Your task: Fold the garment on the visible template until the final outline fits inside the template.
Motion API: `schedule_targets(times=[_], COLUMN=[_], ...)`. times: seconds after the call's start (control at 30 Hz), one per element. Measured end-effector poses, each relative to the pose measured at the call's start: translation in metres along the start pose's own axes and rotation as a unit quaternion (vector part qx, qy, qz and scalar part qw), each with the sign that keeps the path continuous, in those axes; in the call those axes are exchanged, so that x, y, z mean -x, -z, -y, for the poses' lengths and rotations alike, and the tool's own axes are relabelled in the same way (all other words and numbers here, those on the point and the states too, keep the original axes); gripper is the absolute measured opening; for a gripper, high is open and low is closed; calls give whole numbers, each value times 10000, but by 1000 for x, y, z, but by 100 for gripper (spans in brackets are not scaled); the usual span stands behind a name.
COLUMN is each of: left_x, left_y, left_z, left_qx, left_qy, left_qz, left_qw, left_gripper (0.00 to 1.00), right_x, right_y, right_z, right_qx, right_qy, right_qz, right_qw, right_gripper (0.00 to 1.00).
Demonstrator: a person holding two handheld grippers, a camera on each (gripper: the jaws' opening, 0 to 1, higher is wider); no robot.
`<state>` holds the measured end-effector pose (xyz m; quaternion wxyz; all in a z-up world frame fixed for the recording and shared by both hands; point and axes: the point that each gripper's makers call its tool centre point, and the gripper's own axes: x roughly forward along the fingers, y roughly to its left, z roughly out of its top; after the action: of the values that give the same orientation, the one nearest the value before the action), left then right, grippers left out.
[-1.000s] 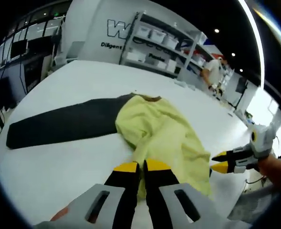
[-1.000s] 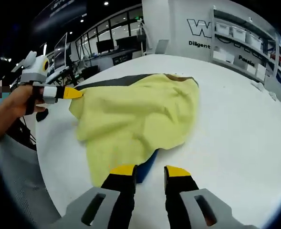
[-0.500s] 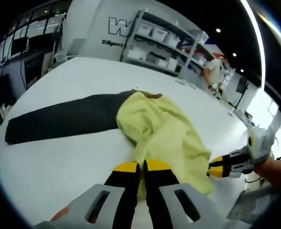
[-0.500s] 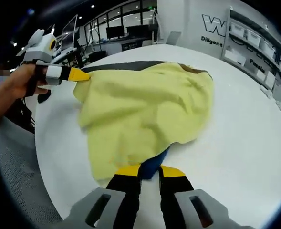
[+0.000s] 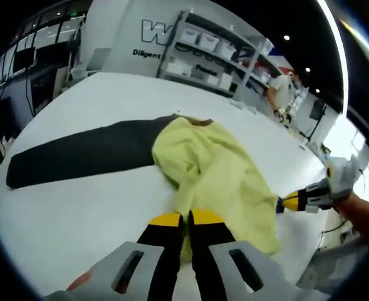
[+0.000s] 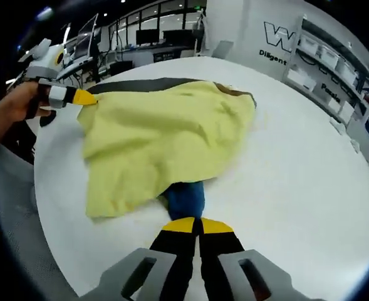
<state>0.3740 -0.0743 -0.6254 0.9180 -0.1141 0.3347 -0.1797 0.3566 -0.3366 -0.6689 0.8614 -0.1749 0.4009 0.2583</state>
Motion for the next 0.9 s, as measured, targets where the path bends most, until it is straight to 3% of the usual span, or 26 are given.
schedule_targets(times=[0.57, 0.9], left_x=[9, 14], left_y=[26, 45], left_z=[10, 7], left_qx=[-73, -1], left_qy=[97, 6], left_qz=[-451, -676], left_qw=[9989, 9977], left_gripper=[0, 0], right_x=[18, 36], right_y=[11, 21], right_z=[116, 164], right_qx=[-112, -288], right_qy=[953, 1293], right_qz=[-27, -53], right_qw=[9954, 9912], right_gripper=[0, 0])
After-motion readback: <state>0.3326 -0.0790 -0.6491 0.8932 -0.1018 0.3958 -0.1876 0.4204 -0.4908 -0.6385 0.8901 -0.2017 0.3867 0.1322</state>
